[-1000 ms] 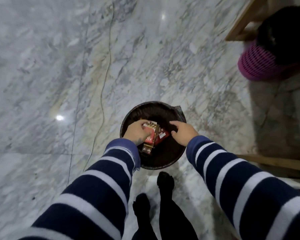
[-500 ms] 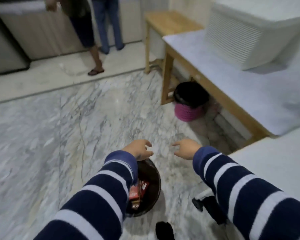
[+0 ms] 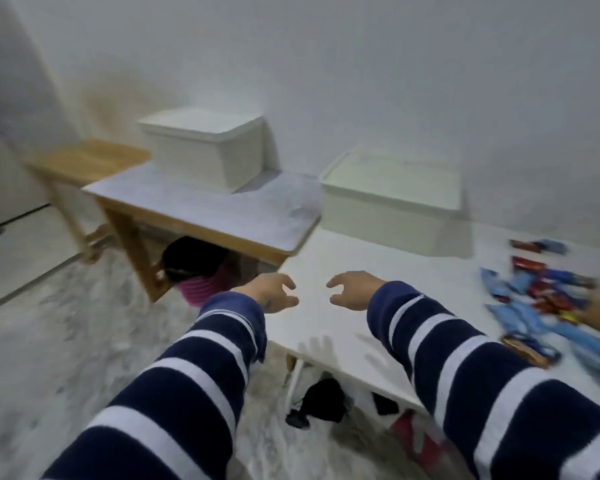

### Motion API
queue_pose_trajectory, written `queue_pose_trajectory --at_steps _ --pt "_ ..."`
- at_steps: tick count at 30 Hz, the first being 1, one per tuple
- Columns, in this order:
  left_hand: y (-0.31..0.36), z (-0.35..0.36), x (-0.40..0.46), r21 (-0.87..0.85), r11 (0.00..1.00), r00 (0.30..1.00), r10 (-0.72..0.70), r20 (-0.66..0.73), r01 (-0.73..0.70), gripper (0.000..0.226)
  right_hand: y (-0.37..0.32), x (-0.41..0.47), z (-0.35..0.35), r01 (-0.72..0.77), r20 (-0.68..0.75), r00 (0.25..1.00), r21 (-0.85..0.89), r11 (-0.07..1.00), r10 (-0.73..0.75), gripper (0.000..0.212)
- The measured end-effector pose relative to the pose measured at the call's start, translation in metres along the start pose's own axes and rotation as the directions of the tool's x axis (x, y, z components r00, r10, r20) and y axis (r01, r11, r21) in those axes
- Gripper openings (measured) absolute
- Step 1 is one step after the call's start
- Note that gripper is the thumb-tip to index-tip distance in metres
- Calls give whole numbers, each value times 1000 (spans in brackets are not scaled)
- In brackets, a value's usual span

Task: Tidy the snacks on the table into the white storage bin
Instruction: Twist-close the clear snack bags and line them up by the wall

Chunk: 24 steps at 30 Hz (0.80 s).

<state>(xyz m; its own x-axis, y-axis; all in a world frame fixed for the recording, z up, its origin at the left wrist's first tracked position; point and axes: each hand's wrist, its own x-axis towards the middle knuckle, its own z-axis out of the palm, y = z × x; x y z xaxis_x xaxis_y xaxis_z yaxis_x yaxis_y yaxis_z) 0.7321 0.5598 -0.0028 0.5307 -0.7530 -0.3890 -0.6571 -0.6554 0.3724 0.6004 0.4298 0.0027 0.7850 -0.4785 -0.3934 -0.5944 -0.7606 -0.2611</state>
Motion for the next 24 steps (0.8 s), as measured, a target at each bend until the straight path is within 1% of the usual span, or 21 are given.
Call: queue_pose_trajectory --at_steps 4,7,12,16,20,24 --pt "100 21 23 68 989 991 127 30 -129 44 91 -42 -21 -141 -54 988 47 989 143 47" --pt "174 46 37 96 969 972 222 73 -229 43 159 -76 -32 -218 -93 970 68 974 224 47" --pt "294 96 57 98 928 929 346 135 -360 42 273 -127 -44 -334 -84 937 74 940 339 46" --pt "382 136 70 104 880 878 441 186 -464 44 359 -159 -48 -402 -69 911 71 913 406 42" --pt "449 174 83 95 846 839 496 224 -525 45 427 -185 -52 -432 -96 892 111 895 442 36" --pt "492 205 98 86 825 817 529 228 -558 44 482 -196 -52 -461 -78 872 197 865 482 43"
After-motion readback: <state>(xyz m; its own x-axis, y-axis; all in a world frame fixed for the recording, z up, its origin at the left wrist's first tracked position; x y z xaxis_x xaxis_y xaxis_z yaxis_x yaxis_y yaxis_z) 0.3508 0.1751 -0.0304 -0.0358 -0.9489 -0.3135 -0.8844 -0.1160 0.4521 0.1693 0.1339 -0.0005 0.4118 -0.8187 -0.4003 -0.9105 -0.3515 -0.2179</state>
